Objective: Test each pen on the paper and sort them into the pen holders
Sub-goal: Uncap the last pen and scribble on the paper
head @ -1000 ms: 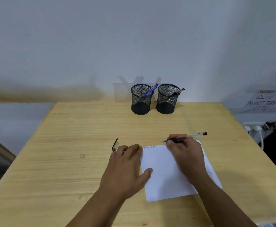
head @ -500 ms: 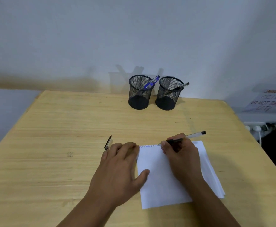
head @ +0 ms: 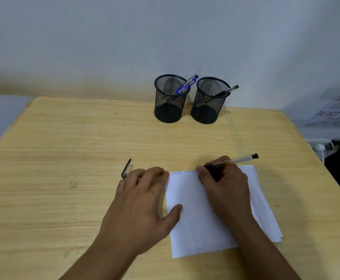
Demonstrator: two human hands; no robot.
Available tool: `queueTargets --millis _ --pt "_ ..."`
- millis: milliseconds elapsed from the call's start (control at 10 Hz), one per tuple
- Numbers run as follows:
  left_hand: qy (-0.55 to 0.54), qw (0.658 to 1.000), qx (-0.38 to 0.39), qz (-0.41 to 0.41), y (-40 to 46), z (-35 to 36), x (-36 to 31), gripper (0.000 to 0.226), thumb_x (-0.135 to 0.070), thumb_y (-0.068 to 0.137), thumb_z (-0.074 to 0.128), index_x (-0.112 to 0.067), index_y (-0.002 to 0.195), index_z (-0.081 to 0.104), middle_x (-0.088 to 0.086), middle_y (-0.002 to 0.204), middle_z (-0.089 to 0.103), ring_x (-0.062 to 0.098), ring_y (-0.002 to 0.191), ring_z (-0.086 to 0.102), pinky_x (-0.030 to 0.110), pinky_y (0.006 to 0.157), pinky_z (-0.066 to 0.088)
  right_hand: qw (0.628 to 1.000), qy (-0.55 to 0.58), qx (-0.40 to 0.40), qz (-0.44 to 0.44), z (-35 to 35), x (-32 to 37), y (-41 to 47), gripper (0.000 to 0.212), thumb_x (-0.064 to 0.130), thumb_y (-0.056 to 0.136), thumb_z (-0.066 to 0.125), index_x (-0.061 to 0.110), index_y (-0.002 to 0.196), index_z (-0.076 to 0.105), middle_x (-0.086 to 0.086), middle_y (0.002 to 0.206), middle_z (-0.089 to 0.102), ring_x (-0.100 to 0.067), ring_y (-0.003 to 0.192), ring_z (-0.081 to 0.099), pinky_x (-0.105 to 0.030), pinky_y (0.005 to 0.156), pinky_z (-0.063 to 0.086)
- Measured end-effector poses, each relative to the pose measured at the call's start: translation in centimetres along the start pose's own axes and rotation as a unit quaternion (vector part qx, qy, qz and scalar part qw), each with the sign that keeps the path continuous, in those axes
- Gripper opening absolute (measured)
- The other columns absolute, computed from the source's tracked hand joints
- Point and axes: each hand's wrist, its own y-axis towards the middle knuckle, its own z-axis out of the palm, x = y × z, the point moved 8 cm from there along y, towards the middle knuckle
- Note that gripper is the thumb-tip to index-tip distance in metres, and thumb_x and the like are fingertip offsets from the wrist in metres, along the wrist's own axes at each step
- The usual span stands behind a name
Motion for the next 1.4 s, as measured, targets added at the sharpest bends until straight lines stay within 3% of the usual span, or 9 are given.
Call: queueTargets --millis 200,700,900,1400 --pt "-0.001 1.0 -0.006 0.002 0.01 -0.12 -0.09 0.066 -0.066 0.078 0.049 -0.029 0.133 0.053 -0.018 0.134 0.048 0.014 0.121 0.038 0.035 0.094 0.036 1.0 -0.02 0.002 -0.005 0.23 0.23 -0.26 0.019 0.027 0.085 0.072 0.035 0.075 0.059 0.017 0.069 0.068 0.012 0.077 0.063 0.001 0.063 0.042" --pt "-0.003 1.0 -0.009 0.005 0.02 -0.13 -0.09 0.065 -0.067 0.079 0.049 -0.029 0.132 0.053 -0.018 0.133 0.049 0.015 0.119 0.04 0.037 0.093 0.039 1.0 -0.02 0.002 -0.014 0.13 0.62 -0.18 0.016 0.024 0.085 0.073 0.03 0.077 0.061 0.019 0.068 0.065 0.019 0.072 0.059 0.002 0.061 0.041" --pt "-0.003 1.0 -0.009 0.005 0.05 -0.15 -0.1 0.066 -0.067 0.079 0.049 -0.029 0.132 0.054 -0.018 0.133 0.049 0.015 0.119 0.04 0.038 0.093 0.039 0.999 -0.032 0.001 -0.005 0.17 0.5 -0.38 0.017 0.028 0.087 0.071 0.034 0.076 0.058 0.016 0.071 0.068 0.007 0.069 0.063 -0.004 0.059 0.042" --pt "-0.005 1.0 -0.012 0.006 -0.08 -0.25 -0.08 0.065 -0.066 0.079 0.05 -0.03 0.132 0.053 -0.018 0.132 0.048 0.014 0.119 0.039 0.038 0.095 0.04 0.999 -0.039 0.01 0.017 0.1 0.83 -0.47 0.023 0.028 0.088 0.069 0.036 0.073 0.053 0.017 0.069 0.066 0.01 0.066 0.062 -0.001 0.056 0.041"
